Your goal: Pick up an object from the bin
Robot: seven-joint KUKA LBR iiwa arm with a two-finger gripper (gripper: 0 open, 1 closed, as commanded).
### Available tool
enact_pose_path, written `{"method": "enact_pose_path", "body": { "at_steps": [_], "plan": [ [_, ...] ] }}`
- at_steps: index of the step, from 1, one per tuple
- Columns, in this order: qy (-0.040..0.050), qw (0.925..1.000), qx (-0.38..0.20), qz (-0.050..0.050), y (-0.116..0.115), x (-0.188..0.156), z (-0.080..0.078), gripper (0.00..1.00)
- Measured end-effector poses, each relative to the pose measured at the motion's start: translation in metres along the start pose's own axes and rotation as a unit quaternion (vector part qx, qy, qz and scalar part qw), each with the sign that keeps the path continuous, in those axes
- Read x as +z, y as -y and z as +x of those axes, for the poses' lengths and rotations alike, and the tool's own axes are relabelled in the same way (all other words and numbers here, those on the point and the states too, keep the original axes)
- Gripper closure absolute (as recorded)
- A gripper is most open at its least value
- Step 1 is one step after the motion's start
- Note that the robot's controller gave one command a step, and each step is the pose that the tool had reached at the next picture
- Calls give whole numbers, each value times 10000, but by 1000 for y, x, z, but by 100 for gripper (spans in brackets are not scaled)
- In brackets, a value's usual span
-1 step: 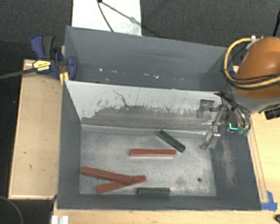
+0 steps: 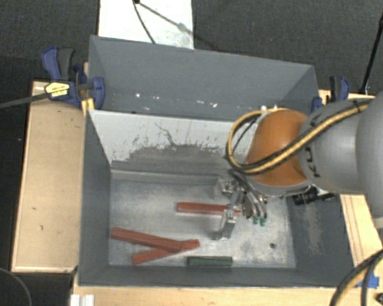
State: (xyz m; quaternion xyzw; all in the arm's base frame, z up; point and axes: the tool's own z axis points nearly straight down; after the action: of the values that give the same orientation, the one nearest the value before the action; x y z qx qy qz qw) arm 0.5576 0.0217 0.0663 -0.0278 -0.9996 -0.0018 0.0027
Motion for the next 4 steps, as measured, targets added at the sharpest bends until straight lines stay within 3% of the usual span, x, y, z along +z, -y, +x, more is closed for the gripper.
{"method": "enact_pose_path", "body": {
  "at_steps": [1,2,3,4],
  "plan": [
    [48,10000,-65,5,-25,-36,14,0],
    [56,9999,151,9,-18,-46,14,0],
    [15,9999,168,17,-21,-1,19,0],
    [24,9999,149,19,-20,-2,19,0]
  ]
}}
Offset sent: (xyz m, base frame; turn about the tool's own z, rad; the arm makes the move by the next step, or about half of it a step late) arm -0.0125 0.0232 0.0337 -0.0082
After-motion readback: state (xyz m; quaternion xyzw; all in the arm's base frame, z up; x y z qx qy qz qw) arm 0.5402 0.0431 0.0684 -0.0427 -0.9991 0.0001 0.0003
